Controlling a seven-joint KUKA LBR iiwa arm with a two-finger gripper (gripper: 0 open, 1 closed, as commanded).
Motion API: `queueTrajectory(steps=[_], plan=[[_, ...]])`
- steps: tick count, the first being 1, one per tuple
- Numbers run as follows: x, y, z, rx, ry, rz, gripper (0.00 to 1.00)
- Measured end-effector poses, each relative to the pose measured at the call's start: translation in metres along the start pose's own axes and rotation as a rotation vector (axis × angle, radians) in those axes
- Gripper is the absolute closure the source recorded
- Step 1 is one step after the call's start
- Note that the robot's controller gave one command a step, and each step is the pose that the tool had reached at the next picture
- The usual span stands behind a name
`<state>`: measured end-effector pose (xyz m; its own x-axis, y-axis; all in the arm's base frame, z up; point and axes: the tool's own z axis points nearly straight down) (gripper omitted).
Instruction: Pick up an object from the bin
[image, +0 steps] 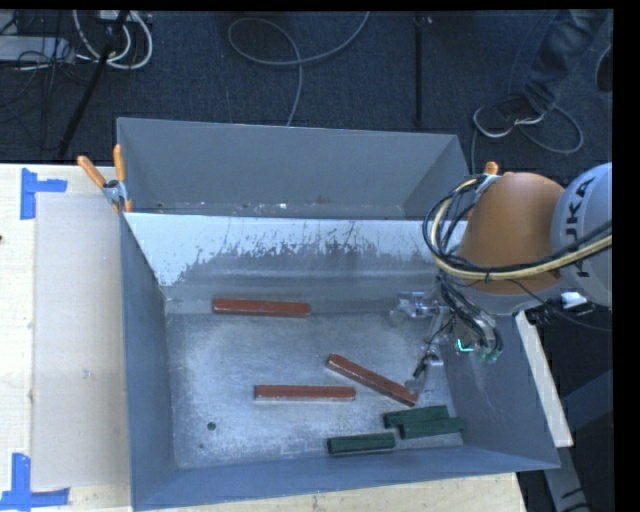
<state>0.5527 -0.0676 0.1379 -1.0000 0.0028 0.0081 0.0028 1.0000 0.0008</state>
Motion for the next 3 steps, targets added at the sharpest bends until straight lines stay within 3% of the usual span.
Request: queueTrajectory(steps=[1,2,3], plan=[[0.017,-0.021,0.07,-0.002,-0.001,0.284,0.0],[0.007,0.024,0.038,0.0,-0.011,-0.126,0.0],[0.025,-0.01,0.023,0.001,-0.007,0.059,0.0]])
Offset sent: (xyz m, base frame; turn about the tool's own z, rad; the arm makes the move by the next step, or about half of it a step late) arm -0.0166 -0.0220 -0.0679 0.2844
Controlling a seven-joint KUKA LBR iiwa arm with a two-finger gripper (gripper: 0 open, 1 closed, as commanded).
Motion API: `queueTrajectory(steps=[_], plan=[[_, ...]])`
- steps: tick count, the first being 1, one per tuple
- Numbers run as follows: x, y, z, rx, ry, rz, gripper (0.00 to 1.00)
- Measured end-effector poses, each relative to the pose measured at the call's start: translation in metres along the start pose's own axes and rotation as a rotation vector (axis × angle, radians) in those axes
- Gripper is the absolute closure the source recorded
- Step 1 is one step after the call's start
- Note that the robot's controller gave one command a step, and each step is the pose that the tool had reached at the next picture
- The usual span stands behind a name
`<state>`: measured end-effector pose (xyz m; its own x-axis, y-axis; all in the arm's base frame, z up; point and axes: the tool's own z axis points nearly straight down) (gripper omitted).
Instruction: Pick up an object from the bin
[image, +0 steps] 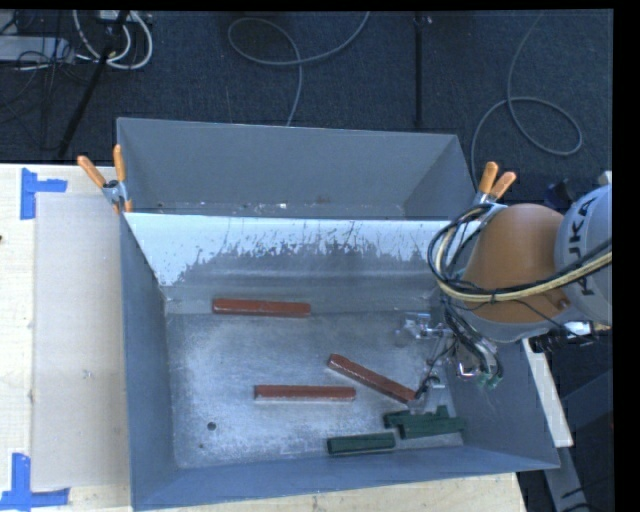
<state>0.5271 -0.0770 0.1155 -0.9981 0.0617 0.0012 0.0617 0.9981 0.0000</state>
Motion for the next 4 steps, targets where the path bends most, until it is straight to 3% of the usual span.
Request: queueTrajectory(steps=[1,2,3,4], plan=[[0.007,-0.019,0.046,-0.002,0.003,0.141,0.0],[0.031,-0.059,0.046,0.0,0.001,0.15,0.0],[0.029,-0.056,0.044,-0.002,-0.002,0.144,1.0],[0.027,-0.057,-0.041,0.0,-0.009,0.143,1.0]])
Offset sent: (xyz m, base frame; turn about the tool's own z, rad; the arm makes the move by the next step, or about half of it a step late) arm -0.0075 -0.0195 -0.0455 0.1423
